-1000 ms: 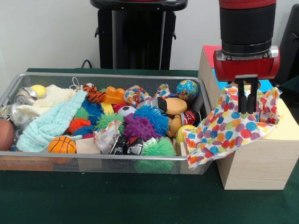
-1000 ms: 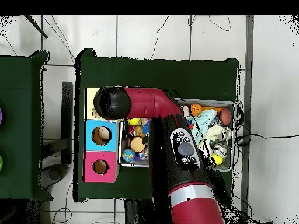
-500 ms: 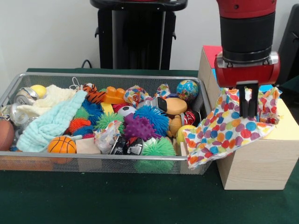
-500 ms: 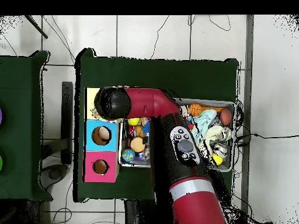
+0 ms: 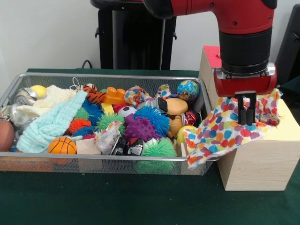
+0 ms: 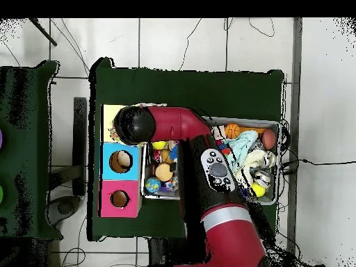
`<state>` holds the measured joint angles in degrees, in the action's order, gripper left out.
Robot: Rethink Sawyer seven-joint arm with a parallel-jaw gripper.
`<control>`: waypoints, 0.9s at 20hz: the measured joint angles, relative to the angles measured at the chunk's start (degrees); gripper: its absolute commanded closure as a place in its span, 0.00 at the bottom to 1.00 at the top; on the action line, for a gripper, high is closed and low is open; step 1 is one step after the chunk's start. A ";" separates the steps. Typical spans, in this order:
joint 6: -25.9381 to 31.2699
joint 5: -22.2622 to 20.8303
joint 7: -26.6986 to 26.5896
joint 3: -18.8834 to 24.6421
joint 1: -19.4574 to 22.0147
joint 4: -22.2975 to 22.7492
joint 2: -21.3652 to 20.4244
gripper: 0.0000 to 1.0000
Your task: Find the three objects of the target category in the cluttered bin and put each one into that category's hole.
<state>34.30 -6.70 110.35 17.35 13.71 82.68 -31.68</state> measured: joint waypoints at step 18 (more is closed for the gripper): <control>-1.96 -0.87 0.00 -0.03 -1.69 0.02 -0.04 1.00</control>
<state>32.34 -7.57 110.35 17.32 12.02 82.70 -31.72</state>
